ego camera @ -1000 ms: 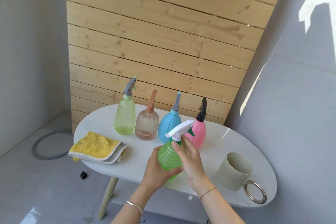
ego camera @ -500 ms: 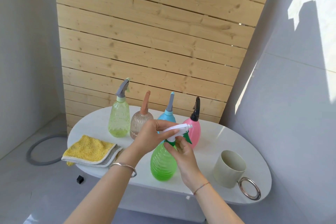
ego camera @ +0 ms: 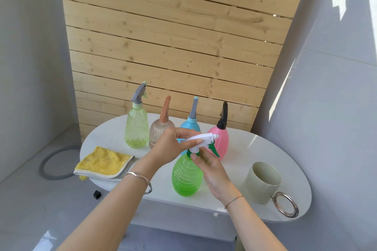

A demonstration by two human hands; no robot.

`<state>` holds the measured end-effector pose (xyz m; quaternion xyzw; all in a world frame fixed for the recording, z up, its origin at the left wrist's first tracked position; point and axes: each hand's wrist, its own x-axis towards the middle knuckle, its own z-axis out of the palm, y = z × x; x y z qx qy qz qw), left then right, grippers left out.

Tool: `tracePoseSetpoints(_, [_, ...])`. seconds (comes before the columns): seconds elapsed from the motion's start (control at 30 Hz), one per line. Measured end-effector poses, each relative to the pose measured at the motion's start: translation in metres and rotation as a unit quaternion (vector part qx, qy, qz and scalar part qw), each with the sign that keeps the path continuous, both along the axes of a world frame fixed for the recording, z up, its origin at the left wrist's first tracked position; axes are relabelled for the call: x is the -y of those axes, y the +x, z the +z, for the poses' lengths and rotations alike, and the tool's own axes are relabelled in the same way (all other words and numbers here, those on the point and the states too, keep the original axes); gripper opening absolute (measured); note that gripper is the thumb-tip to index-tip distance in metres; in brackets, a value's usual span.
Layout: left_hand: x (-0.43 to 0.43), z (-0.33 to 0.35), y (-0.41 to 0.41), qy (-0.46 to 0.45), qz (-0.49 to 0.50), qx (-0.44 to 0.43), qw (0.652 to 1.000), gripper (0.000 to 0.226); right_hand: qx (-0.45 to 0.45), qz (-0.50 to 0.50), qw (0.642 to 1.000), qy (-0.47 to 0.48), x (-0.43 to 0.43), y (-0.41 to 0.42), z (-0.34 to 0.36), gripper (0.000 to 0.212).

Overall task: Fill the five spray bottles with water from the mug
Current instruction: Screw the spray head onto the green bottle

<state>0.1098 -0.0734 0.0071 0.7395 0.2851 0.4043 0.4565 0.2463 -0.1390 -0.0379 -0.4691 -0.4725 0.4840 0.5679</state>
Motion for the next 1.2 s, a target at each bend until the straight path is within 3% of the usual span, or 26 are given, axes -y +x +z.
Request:
tracePoseSetpoints(0.1, [0.0,0.0,-0.001,0.006,-0.001,-0.002,1.0,0.016,0.02,-0.084,0.996,0.012,-0.004,-0.009,-0.004,0.026])
tracePoseSetpoints(0.27, [0.002,0.001,-0.002,0.004,-0.005,-0.003,1.0,0.017,0.043,0.039,0.998,-0.005,-0.001,0.004,-0.006,0.037])
tracePoseSetpoints(0.43, [0.002,0.002,-0.002,0.008,-0.009,-0.007,1.0,0.02,0.014,-0.059,0.998,-0.013,-0.004,-0.008,-0.006,0.034])
tracePoseSetpoints(0.6, [0.002,0.002,-0.003,0.007,-0.01,-0.009,1.0,0.019,-0.011,0.036,0.999,-0.011,0.0,0.004,0.0,0.039])
tracePoseSetpoints(0.77, [0.0,0.001,-0.003,0.017,-0.007,-0.006,1.0,0.022,-0.002,-0.082,0.997,0.0,-0.004,-0.012,-0.003,0.022])
tracePoseSetpoints(0.9, [0.0,0.001,-0.003,0.02,-0.011,-0.01,1.0,0.021,-0.013,0.036,0.999,0.003,-0.002,0.003,-0.002,0.036])
tracePoseSetpoints(1.07, [-0.002,0.0,-0.002,0.012,-0.006,-0.022,1.0,0.019,-0.022,-0.045,0.999,-0.017,-0.003,-0.006,-0.002,0.025])
tracePoseSetpoints(1.2, [-0.002,0.0,-0.003,0.012,-0.005,-0.021,1.0,0.021,-0.016,0.04,0.999,0.0,-0.001,0.002,0.002,0.035])
